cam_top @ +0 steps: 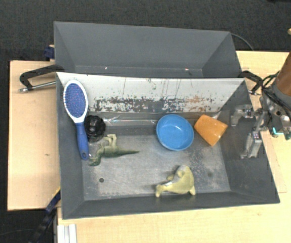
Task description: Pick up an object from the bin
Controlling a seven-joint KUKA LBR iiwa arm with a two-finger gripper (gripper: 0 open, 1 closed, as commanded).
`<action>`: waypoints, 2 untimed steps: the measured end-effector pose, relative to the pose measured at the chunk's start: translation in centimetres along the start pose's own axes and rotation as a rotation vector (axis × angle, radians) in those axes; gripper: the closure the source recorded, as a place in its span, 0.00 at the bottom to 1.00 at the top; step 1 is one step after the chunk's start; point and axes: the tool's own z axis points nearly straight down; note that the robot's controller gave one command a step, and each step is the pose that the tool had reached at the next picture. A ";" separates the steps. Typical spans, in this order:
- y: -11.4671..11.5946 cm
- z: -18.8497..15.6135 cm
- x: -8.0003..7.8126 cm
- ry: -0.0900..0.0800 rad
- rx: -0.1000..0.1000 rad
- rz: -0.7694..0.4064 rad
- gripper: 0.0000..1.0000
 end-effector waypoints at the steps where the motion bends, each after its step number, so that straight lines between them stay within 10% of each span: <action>1: 3.3 6.4 -6.8 -0.011 -0.001 0.068 0.00; 2: 2.9 12.0 -6.8 -0.019 0.000 -0.166 0.00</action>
Offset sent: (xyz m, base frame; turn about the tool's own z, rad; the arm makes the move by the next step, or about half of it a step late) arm 0.0644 0.0295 -0.0616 0.0730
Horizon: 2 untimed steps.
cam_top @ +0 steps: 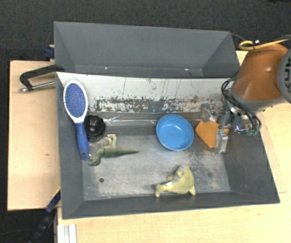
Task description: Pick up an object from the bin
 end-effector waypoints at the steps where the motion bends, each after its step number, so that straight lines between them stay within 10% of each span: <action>1: 0.3 -0.4 -0.4 -0.010 -0.003 -0.001 1.00; 2: 2.3 -12.8 -0.1 -0.002 0.004 -0.017 1.00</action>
Offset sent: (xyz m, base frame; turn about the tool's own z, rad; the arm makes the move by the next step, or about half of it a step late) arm 0.0000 0.0000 0.0000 0.0000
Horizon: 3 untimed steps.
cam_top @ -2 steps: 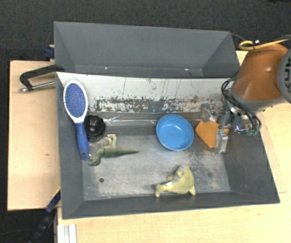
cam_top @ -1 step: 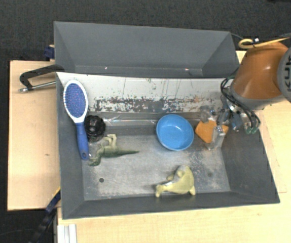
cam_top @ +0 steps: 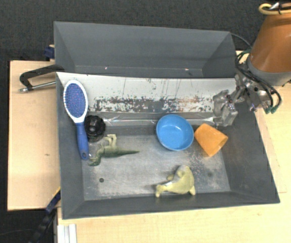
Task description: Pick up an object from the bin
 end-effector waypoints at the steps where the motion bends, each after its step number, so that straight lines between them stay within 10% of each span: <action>1: 0.0 0.5 0.2 0.009 -0.003 0.001 0.00; 3: 8.7 13.5 -1.8 0.019 -0.009 -0.171 0.00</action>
Offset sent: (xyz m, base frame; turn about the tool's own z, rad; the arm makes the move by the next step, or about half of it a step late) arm 0.0000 0.0000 0.0000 0.0000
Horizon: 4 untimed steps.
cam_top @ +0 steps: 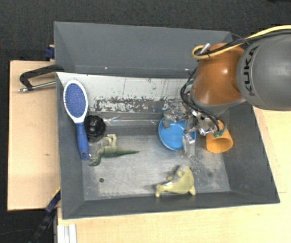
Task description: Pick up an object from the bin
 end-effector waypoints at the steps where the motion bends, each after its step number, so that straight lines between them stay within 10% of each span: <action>1: -0.2 -0.4 0.0 -0.005 0.003 0.003 1.00; 2: -0.2 -0.4 -0.1 -0.006 0.004 0.003 0.00; 3: -0.2 -0.4 -0.1 -0.006 0.004 0.002 1.00; 4: -0.2 -0.4 -0.1 -0.006 0.004 0.002 0.00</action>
Offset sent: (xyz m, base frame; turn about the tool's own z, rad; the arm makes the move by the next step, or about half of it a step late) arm 0.0000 0.0000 0.0000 0.0000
